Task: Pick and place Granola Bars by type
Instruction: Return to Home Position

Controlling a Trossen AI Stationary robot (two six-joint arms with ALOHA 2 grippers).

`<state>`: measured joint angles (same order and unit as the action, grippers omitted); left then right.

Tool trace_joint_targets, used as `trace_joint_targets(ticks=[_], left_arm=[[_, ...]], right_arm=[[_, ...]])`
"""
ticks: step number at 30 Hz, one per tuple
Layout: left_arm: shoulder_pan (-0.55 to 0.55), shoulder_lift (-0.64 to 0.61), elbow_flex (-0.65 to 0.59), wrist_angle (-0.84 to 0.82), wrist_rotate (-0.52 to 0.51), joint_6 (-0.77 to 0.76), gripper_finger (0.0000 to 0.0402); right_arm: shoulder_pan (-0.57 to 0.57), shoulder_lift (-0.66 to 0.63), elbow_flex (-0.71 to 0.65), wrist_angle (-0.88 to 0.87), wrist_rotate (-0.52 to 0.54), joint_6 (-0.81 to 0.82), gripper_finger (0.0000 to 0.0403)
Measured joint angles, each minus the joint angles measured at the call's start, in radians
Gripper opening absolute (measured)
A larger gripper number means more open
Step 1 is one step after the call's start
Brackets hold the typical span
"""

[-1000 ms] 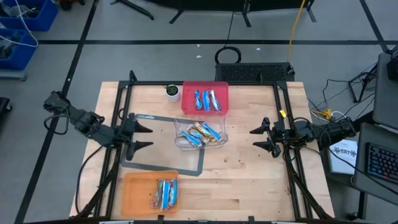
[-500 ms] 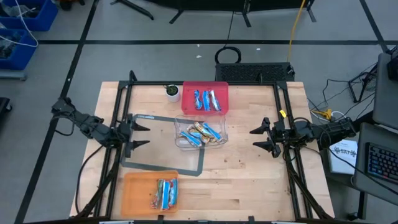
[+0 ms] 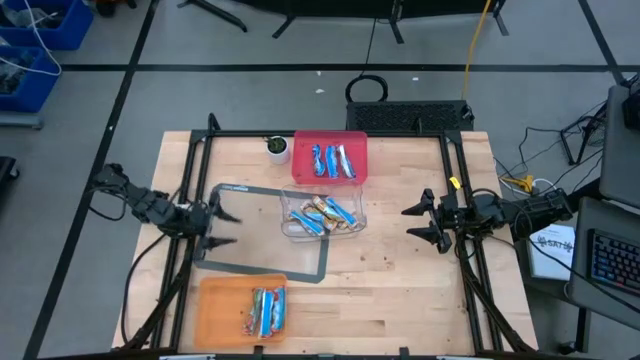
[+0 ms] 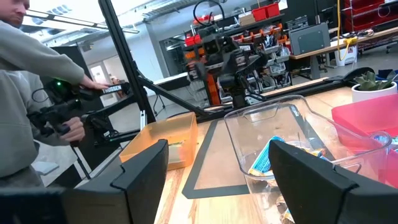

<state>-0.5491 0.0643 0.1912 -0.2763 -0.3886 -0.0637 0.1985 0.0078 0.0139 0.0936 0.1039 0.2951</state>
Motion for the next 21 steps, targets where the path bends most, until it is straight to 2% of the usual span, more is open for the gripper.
trace_joint_targets(ticks=[4,12,15,21], left_arm=[[0.0,-0.007,-0.017,0.014,0.192,0.005,0.0255],[0.0,-0.021,-0.141,0.191,0.387,0.01,0.0255],[0.0,-0.026,-0.149,0.212,0.422,0.04,0.0255],[0.0,-0.06,-0.178,0.287,0.424,0.074,0.0255]], right_arm=[[0.0,0.0,0.0,0.0,0.0,0.0,0.0267],[0.0,0.0,0.0,0.0,0.0,0.0,0.0267],[0.0,0.0,0.0,0.0,0.0,0.0,0.0267],[0.0,0.0,0.0,0.0,0.0,0.0,0.0267]])
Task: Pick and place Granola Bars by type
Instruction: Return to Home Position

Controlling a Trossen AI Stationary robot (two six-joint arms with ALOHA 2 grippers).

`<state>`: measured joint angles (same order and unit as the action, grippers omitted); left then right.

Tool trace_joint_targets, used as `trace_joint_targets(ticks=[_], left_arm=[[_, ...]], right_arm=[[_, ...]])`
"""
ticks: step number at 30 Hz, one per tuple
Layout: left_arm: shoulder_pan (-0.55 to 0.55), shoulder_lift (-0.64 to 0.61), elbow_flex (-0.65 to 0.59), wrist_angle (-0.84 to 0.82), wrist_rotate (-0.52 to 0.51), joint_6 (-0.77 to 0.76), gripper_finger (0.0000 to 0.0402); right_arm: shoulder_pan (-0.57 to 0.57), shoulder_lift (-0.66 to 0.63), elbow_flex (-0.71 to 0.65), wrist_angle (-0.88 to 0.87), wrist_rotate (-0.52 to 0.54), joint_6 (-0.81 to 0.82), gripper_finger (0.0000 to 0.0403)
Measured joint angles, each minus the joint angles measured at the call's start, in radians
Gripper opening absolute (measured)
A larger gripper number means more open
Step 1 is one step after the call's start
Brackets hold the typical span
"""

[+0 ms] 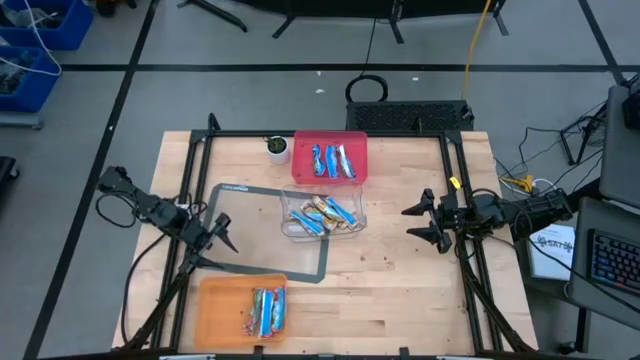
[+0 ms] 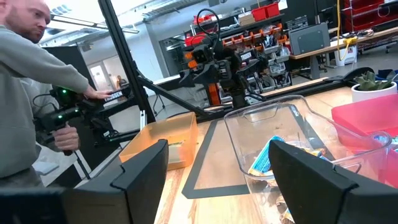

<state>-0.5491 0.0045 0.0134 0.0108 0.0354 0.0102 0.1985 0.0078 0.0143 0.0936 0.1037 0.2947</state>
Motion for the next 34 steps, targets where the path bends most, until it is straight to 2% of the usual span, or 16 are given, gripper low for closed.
trace_joint_targets(ticks=[3,7,15,34], left_arm=[[0.0,0.0,-0.004,0.007,0.004,0.007,0.0255],[0.005,0.0,-0.003,0.003,-0.041,0.015,0.0255],[0.051,0.0,-0.003,-0.001,-0.04,0.003,0.0255],[0.052,0.0,-0.003,0.02,-0.044,-0.015,0.0255]], right_arm=[[0.0,0.0,0.0,0.001,0.0,0.0,0.0267],[0.0,0.0,0.001,0.0,0.0,0.0,0.0267],[0.0,0.0,0.001,0.0,0.0,0.0,0.0267],[0.0,0.0,0.0,0.0,0.0,0.0,0.0267]])
